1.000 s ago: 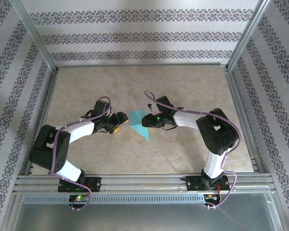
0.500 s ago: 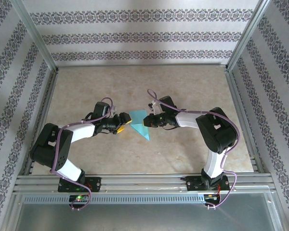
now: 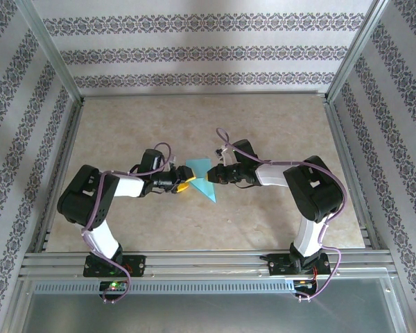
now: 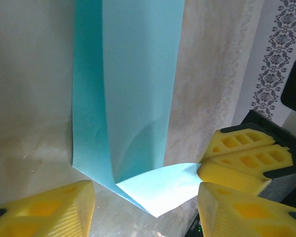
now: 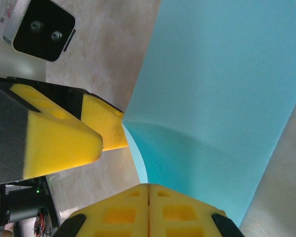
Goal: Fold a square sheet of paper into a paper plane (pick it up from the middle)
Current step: Fourth fold the wing at the center of the table.
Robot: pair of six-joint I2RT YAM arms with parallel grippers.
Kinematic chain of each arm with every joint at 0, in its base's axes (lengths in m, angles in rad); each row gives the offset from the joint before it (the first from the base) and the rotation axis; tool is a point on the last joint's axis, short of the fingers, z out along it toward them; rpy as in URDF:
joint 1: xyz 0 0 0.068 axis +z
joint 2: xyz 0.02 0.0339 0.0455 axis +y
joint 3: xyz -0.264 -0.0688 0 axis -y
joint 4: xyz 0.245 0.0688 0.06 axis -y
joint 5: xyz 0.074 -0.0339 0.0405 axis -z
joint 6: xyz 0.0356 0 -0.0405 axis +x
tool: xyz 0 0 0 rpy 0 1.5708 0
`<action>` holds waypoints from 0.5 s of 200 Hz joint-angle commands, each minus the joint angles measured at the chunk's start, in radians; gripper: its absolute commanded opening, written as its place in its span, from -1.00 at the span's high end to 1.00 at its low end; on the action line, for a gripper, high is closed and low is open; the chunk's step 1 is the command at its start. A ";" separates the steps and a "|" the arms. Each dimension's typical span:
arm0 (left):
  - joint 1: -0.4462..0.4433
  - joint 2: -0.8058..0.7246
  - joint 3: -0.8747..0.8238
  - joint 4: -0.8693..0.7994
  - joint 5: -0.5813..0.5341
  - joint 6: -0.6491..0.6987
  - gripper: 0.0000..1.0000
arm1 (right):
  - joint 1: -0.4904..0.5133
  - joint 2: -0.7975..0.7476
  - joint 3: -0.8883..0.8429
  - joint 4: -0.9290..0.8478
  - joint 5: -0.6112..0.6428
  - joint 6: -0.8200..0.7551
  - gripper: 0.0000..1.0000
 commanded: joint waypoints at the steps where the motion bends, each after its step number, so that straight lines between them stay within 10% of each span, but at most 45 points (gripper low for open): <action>1: -0.013 0.022 0.020 0.051 0.024 0.009 -0.05 | -0.012 -0.015 -0.011 0.036 -0.027 0.015 0.85; 100: -0.033 0.099 0.097 0.004 0.076 0.095 0.18 | -0.021 -0.001 -0.011 0.032 -0.023 0.027 0.73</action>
